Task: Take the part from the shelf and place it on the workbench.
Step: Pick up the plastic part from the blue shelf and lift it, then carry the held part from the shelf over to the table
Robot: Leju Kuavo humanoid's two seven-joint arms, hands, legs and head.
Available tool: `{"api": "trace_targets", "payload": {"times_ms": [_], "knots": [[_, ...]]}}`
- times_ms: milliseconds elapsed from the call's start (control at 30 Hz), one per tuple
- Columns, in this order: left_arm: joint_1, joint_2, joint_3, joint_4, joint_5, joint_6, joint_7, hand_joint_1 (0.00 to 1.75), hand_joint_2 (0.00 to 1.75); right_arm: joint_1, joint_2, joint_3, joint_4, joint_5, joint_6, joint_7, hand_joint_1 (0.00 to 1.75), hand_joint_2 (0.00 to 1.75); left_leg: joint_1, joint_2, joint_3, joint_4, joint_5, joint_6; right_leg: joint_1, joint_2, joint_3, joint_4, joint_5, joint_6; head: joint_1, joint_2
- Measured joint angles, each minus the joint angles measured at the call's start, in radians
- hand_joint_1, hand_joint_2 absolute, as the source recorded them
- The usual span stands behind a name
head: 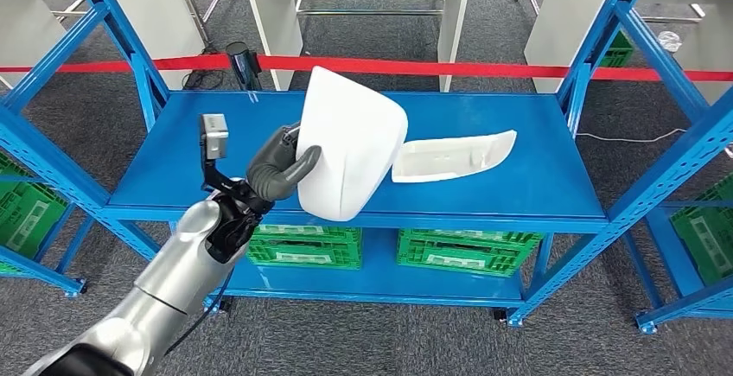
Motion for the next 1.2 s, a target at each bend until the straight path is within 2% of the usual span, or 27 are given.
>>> {"api": "trace_targets", "payload": {"times_ms": [67,133,167,200,233,300,333,367,400,467,533,600,667,700,733,767,800,833,867,900,933,1000,1033,1067,1100,1167,1200], "knots": [[0.035,-0.002,0.027,-0.083,0.021,-0.005,0.009,1.75,1.75,0.001,-0.003,-0.004,0.000,0.000,0.000,-0.001,0.00,1.75,0.010,0.003,0.017,-0.020,0.011,0.004,0.002,-0.002,-0.022,0.051,-0.032,0.008,0.002,0.000],[0.064,-0.003,0.047,-0.136,0.027,-0.008,0.015,1.75,1.75,0.002,-0.005,-0.007,0.000,0.000,0.000,-0.002,0.00,1.75,0.014,0.007,0.020,-0.021,0.014,0.006,-0.004,-0.003,-0.082,0.177,-0.094,0.017,0.005,0.000],[0.078,-0.003,0.055,-0.156,0.034,-0.012,0.017,1.75,1.75,0.003,-0.005,-0.008,0.000,0.001,0.000,-0.001,0.00,1.75,0.016,0.008,0.019,-0.019,0.013,0.004,-0.008,-0.003,-0.113,0.238,-0.115,0.023,0.005,0.000],[0.094,-0.004,0.063,-0.175,0.046,-0.019,0.019,1.75,1.75,0.004,-0.006,-0.009,0.000,0.002,0.000,-0.001,0.00,1.75,0.018,0.008,0.018,-0.015,0.011,0.001,-0.013,-0.003,-0.132,0.271,-0.119,0.029,0.006,0.000],[0.111,-0.004,0.071,-0.194,0.063,-0.029,0.023,1.75,1.75,0.005,-0.008,-0.009,0.000,0.003,0.000,-0.001,0.00,1.75,0.022,0.008,0.018,-0.010,0.007,-0.005,-0.018,-0.004,-0.132,0.268,-0.103,0.035,0.006,0.000],[0.153,-0.007,0.096,-0.243,0.108,-0.057,0.039,1.75,1.75,0.005,-0.010,-0.010,0.000,0.005,-0.002,-0.001,0.00,1.75,0.034,0.008,0.016,0.009,-0.008,-0.021,-0.028,-0.008,-0.075,0.152,-0.041,0.050,0.006,0.000],[0.177,-0.009,0.110,-0.270,0.130,-0.074,0.050,1.75,1.75,0.006,-0.010,-0.011,0.000,0.006,-0.003,-0.001,0.00,1.75,0.037,0.008,0.010,0.020,-0.016,-0.030,-0.030,-0.006,-0.044,0.100,-0.020,0.054,0.008,0.000],[0.204,-0.012,0.123,-0.298,0.148,-0.092,0.061,1.75,1.75,0.006,-0.010,-0.011,0.000,0.007,-0.004,-0.001,0.00,1.75,0.039,0.007,0.005,0.031,-0.024,-0.039,-0.030,-0.003,-0.026,0.067,-0.009,0.051,0.010,0.000],[0.231,-0.016,0.135,-0.324,0.160,-0.108,0.069,1.75,1.75,0.007,-0.010,-0.012,0.000,0.008,-0.004,0.000,0.00,1.75,0.037,0.006,0.000,0.041,-0.030,-0.047,-0.030,0.001,-0.021,0.060,-0.016,0.042,0.012,0.000],[0.280,-0.020,0.154,-0.368,0.171,-0.128,0.075,1.75,1.75,0.007,-0.010,-0.014,0.000,0.009,-0.005,0.001,0.00,1.75,0.034,0.002,-0.003,0.052,-0.035,-0.058,-0.029,0.007,-0.031,0.070,-0.024,0.016,0.011,0.000],[0.310,-0.022,0.169,-0.397,0.174,-0.134,0.075,1.75,1.75,0.006,-0.011,-0.015,0.000,0.009,-0.006,0.001,0.00,1.75,0.037,0.000,-0.013,0.070,-0.053,-0.065,-0.028,0.005,-0.036,0.070,-0.026,-0.001,0.008,0.000],[0.326,-0.022,0.180,-0.416,0.176,-0.135,0.076,1.75,1.75,0.006,-0.011,-0.015,0.000,0.009,-0.007,0.001,0.00,1.75,0.036,0.000,-0.048,0.152,-0.113,-0.068,-0.026,0.001,-0.044,0.068,-0.019,-0.015,0.006,0.000],[0.338,-0.022,0.187,-0.428,0.178,-0.136,0.077,1.75,1.75,0.006,-0.011,-0.015,0.000,0.009,-0.007,0.002,0.00,1.75,0.033,0.000,-0.098,0.280,-0.182,-0.067,-0.019,-0.003,-0.059,0.068,-0.009,-0.025,0.004,0.000],[0.345,-0.023,0.190,-0.433,0.178,-0.137,0.077,1.75,1.75,0.006,-0.011,-0.016,0.000,0.009,-0.007,0.002,0.00,1.75,0.032,0.000,-0.110,0.320,-0.197,-0.064,-0.014,-0.004,-0.067,0.068,-0.003,-0.028,0.004,0.000],[0.354,-0.023,0.192,-0.437,0.178,-0.140,0.076,1.75,1.75,0.006,-0.011,-0.016,0.000,0.009,-0.007,0.002,0.00,1.75,0.029,0.000,-0.103,0.325,-0.192,-0.057,-0.009,-0.004,-0.075,0.068,0.004,-0.030,0.004,0.000],[0.366,-0.024,0.195,-0.443,0.176,-0.145,0.071,1.75,1.75,0.006,-0.011,-0.016,0.000,0.010,-0.007,0.004,0.00,1.75,0.024,0.000,-0.077,0.292,-0.170,-0.048,-0.005,-0.003,-0.084,0.068,0.012,-0.032,0.004,0.000],[0.378,-0.025,0.198,-0.451,0.173,-0.152,0.064,1.75,1.75,0.006,-0.011,-0.017,0.000,0.011,-0.007,0.005,0.00,1.75,0.017,0.000,-0.035,0.228,-0.141,-0.034,-0.001,-0.002,-0.091,0.068,0.020,-0.032,0.004,0.000],[0.391,-0.026,0.201,-0.461,0.169,-0.161,0.056,1.75,1.75,0.007,-0.010,-0.017,0.000,0.011,-0.007,0.008,0.00,1.75,0.010,0.001,0.009,0.155,-0.124,-0.020,0.001,-0.001,-0.097,0.068,0.028,-0.031,0.004,0.000],[0.405,-0.027,0.203,-0.471,0.165,-0.172,0.046,1.75,1.75,0.007,-0.010,-0.017,0.000,0.012,-0.007,0.009,0.00,1.75,0.003,0.004,0.042,0.099,-0.110,-0.011,0.001,0.000,-0.099,0.065,0.037,-0.027,0.004,0.000],[0.417,-0.027,0.206,-0.480,0.161,-0.183,0.037,1.75,1.75,0.008,-0.009,-0.017,0.000,0.010,-0.007,0.010,0.00,1.75,-0.003,0.006,0.061,0.061,-0.104,-0.005,-0.001,-0.002,-0.099,0.062,0.045,-0.022,0.002,0.000],[0.427,-0.028,0.208,-0.487,0.153,-0.192,0.028,1.75,1.75,0.008,-0.009,-0.019,0.000,0.006,-0.007,0.007,0.00,1.75,-0.008,0.009,0.064,0.047,-0.102,-0.004,-0.004,-0.003,-0.096,0.056,0.053,-0.015,0.001,0.000],[0.444,-0.031,0.210,-0.494,0.121,-0.199,0.008,1.75,1.75,0.007,-0.010,-0.028,0.000,-0.011,-0.007,-0.004,0.00,1.75,-0.010,0.009,0.054,0.034,-0.077,0.002,-0.008,-0.007,-0.092,0.042,0.069,0.001,-0.001,0.000],[0.451,-0.032,0.210,-0.494,0.097,-0.196,-0.005,1.75,1.75,0.007,-0.010,-0.034,0.000,-0.019,-0.007,-0.012,0.00,1.75,-0.008,0.010,0.048,0.025,-0.061,0.007,-0.008,-0.007,-0.094,0.043,0.060,0.008,-0.001,0.000],[0.458,-0.035,0.211,-0.494,0.075,-0.191,-0.020,1.75,1.75,0.007,-0.010,-0.039,0.000,-0.025,-0.006,-0.017,0.00,1.75,-0.004,0.010,0.040,0.017,-0.044,0.012,-0.007,-0.006,-0.099,0.056,0.033,0.013,0.000,0.000],[0.467,-0.039,0.211,-0.493,0.057,-0.186,-0.034,1.75,1.75,0.007,-0.010,-0.043,0.000,-0.028,-0.004,-0.022,0.00,1.75,0.000,0.011,0.028,0.012,-0.028,0.015,-0.008,-0.006,-0.109,0.093,-0.014,0.018,0.002,0.000],[0.491,-0.046,0.211,-0.492,0.029,-0.171,-0.061,1.75,1.75,0.008,-0.010,-0.046,0.000,-0.024,0.005,-0.025,0.00,1.75,0.001,0.012,-0.001,0.013,-0.004,0.018,-0.007,-0.005,-0.134,0.209,-0.114,0.026,0.005,0.000],[0.507,-0.048,0.211,-0.492,0.015,-0.159,-0.071,1.75,1.75,0.008,-0.011,-0.047,0.000,-0.018,0.009,-0.025,0.00,1.75,0.001,0.014,-0.018,0.017,0.007,0.017,-0.008,-0.005,-0.141,0.269,-0.139,0.030,0.006,0.000]]}}
